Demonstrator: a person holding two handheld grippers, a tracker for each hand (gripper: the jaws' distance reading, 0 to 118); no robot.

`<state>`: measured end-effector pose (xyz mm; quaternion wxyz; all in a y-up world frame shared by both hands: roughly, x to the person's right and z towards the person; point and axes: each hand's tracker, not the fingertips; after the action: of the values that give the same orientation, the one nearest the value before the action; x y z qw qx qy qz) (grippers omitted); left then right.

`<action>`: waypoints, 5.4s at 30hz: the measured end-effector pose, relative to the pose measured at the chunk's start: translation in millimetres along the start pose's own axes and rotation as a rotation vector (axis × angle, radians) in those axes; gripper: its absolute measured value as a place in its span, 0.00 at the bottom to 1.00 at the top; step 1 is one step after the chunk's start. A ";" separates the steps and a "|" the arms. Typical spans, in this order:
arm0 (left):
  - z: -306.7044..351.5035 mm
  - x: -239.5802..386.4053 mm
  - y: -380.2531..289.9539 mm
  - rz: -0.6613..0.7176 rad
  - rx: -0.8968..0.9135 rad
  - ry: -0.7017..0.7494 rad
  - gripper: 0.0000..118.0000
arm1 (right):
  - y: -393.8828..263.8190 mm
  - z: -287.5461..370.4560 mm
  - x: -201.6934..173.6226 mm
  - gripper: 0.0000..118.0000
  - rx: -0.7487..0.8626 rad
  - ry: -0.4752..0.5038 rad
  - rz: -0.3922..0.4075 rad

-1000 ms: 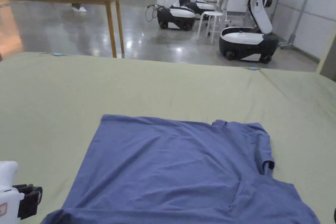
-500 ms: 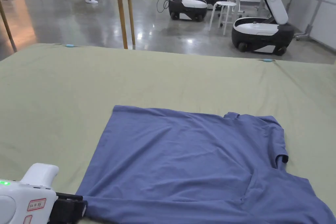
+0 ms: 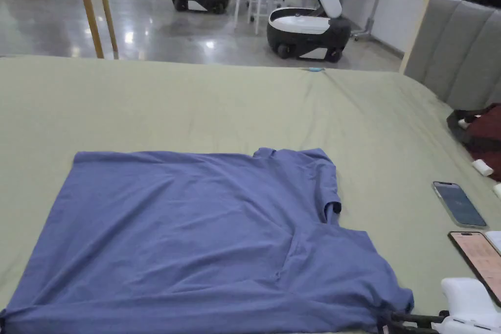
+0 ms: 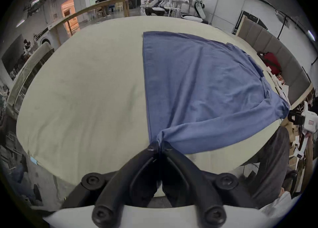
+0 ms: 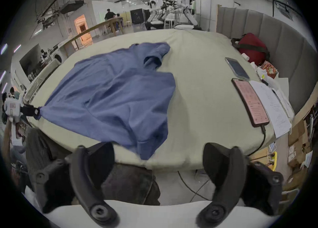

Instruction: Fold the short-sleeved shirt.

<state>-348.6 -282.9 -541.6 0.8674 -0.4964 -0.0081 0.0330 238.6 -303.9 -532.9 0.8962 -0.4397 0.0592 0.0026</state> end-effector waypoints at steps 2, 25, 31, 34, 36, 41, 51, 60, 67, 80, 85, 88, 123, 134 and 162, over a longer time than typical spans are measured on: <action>-1.5 -0.1 1.1 0.001 -0.003 0.002 0.00 | -0.3 -6.3 1.1 0.68 -0.001 -0.010 0.005; -15.4 -15.5 116.8 -0.009 0.098 0.009 0.00 | 163.2 -22.7 -10.6 0.03 0.123 -0.013 0.121; -53.2 -15.0 158.4 0.003 0.072 0.014 0.00 | 203.6 -81.3 -8.9 0.03 0.041 -0.023 0.127; -72.8 -17.2 171.6 0.017 0.043 0.005 0.00 | 211.2 -108.3 -5.5 0.03 -0.005 -0.024 0.114; -84.1 -16.4 179.4 0.022 0.021 0.002 0.00 | 213.2 -123.7 -1.3 0.03 -0.044 -0.002 0.080; -96.7 -16.5 176.5 0.053 0.011 -0.057 0.32 | 206.7 -139.6 14.1 0.59 -0.073 0.064 -0.060; -31.9 -17.5 106.3 0.150 0.159 0.081 0.01 | 133.6 -72.6 14.0 0.01 0.070 -0.077 -0.048; -41.7 -8.7 76.0 0.151 0.034 0.000 1.00 | 85.4 -55.4 0.3 0.01 0.037 -0.010 -0.058; -75.1 -2.8 79.7 0.150 0.015 0.037 0.52 | 81.0 -63.1 3.2 0.01 0.012 0.000 -0.064; -73.1 2.7 89.4 0.099 0.004 0.002 0.06 | 109.4 -114.3 -0.9 0.72 -0.058 0.047 -0.007; -67.1 9.0 92.2 0.077 0.003 0.007 0.06 | 111.5 -108.5 -6.8 0.12 -0.033 0.135 0.029; -63.2 4.5 92.4 0.065 0.010 0.008 0.06 | 113.4 -92.2 -14.1 0.10 -0.020 0.092 0.114; -47.3 -17.6 148.7 0.090 0.178 0.034 0.00 | 150.3 -30.3 -0.8 0.01 0.156 -0.002 -0.074; -155.2 -3.3 218.6 0.043 0.052 0.136 0.95 | 185.4 -95.1 -5.6 0.01 0.059 0.007 -0.030; -147.0 -2.5 209.5 0.001 0.070 0.056 0.02 | 245.5 -198.9 17.7 0.03 -0.071 0.029 -0.008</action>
<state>-354.5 -303.8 -796.6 0.8842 -0.4663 0.0174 0.0199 221.6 -311.0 -848.8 0.8790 -0.4716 0.0701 -0.0052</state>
